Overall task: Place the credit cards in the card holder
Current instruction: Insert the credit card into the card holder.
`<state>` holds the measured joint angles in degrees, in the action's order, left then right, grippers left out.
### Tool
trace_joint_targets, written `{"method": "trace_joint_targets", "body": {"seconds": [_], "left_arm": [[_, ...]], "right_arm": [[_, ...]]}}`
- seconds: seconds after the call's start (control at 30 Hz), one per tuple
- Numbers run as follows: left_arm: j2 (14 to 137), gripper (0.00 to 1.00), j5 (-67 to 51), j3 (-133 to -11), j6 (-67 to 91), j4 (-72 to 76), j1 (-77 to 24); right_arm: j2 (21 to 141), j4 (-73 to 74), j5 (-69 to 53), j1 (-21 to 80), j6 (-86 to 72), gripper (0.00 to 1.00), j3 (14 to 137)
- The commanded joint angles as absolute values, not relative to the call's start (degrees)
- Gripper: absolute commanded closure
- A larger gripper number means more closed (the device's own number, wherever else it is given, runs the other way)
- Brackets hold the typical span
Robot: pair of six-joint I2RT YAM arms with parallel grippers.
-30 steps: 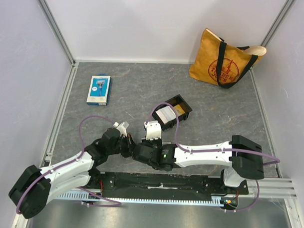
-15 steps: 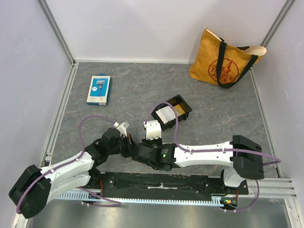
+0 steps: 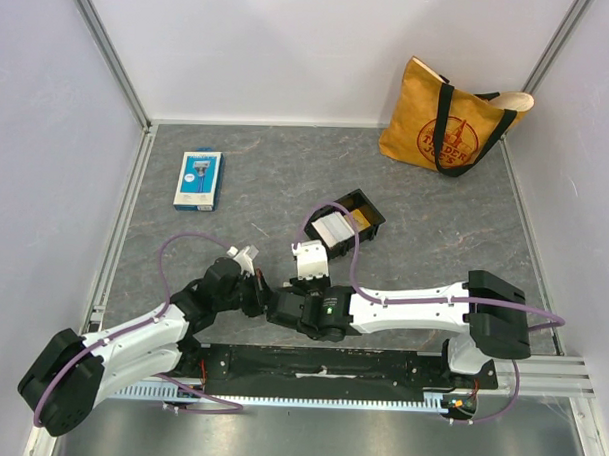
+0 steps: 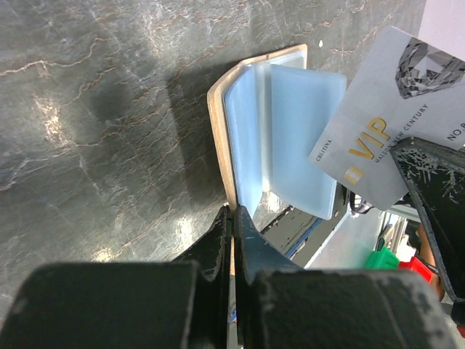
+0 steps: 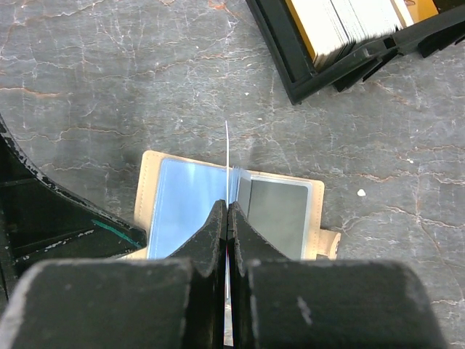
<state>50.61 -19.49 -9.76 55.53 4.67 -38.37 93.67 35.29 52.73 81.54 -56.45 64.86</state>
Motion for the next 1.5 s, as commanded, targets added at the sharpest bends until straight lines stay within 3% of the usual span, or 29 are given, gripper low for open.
{"method": "trace_joint_targets", "body": {"seconds": [0.0, 0.43, 0.87, 1.47], "left_arm": [[50.8, 0.98, -19.7, -9.1, 56.5, 6.5, -38.4], [52.7, 0.98, -19.1, -8.4, 55.5, 6.8, -38.4], [56.3, 0.98, -18.2, -7.4, 54.7, 8.2, -38.4], [56.3, 0.98, -18.5, -7.6, 54.8, 8.3, -38.5]], "right_arm": [[89.7, 37.6, 54.9, 81.7, -60.6, 1.00, 62.9], [81.6, 33.2, 51.2, 80.5, -62.7, 1.00, 55.2], [70.4, 21.1, 33.4, 70.8, -62.1, 1.00, 38.6], [66.6, 18.8, 26.4, 67.3, -63.4, 1.00, 34.8]]}}
